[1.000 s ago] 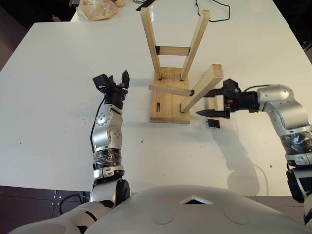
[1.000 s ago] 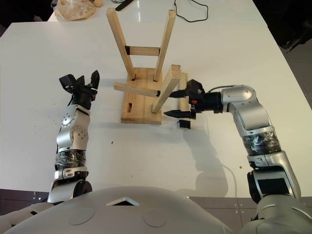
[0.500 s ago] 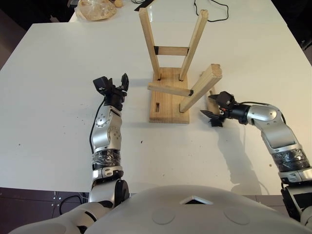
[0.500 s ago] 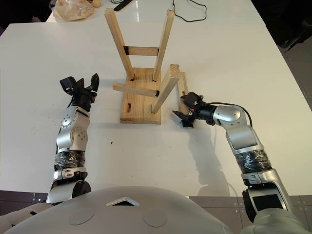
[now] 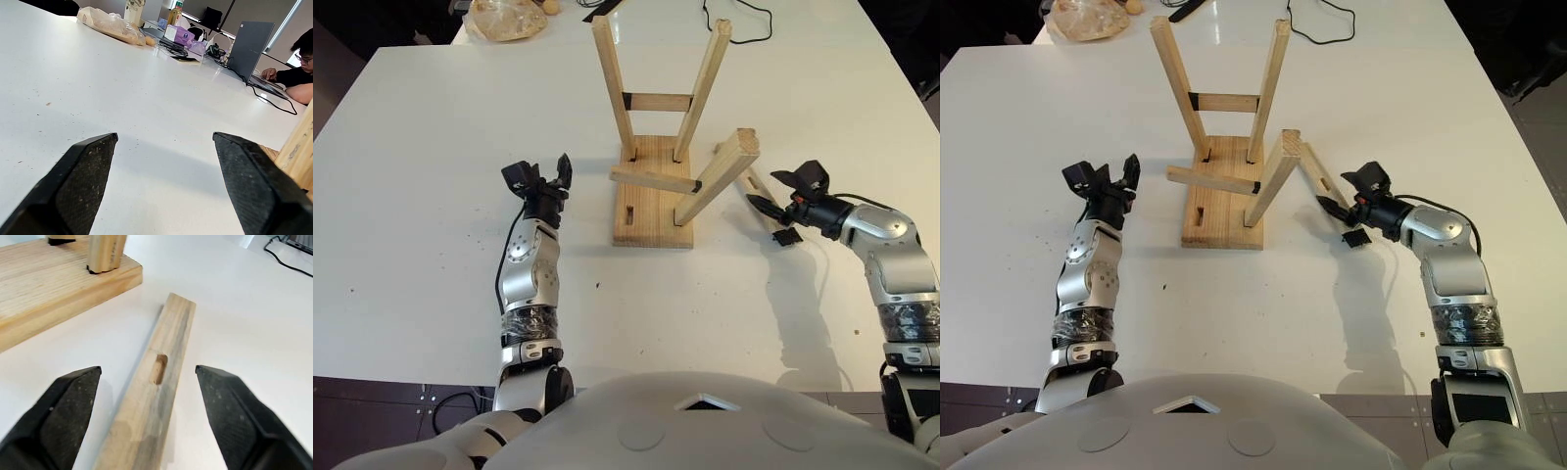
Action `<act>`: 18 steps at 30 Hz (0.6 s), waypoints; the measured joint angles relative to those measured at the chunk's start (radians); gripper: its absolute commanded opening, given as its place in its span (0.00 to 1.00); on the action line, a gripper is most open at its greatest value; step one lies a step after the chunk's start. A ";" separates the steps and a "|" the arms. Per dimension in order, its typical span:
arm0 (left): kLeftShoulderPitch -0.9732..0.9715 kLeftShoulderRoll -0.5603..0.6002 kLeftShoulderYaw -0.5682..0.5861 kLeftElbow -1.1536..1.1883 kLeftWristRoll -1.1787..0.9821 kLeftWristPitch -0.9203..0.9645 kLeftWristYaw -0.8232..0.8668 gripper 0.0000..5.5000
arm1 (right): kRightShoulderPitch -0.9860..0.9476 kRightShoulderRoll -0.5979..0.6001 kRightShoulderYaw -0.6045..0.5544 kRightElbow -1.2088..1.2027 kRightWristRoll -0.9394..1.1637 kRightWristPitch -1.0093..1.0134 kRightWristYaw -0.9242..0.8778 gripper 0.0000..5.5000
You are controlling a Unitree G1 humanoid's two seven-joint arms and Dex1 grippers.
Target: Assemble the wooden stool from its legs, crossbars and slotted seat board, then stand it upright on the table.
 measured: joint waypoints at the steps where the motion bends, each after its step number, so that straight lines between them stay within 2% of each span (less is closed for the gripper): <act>1: 0.000 0.000 0.001 0.000 0.000 0.000 0.001 0.66 | 0.009 0.002 0.000 0.008 0.002 0.035 -0.008 0.65; 7: 0.012 0.000 0.009 0.000 0.002 -0.006 0.016 0.66 | 0.026 0.008 0.004 -0.022 0.007 0.142 -0.038 0.65; 18: 0.016 -0.001 0.014 0.001 0.009 -0.026 0.035 0.66 | 0.030 0.022 0.036 -0.048 -0.009 0.140 -0.083 0.38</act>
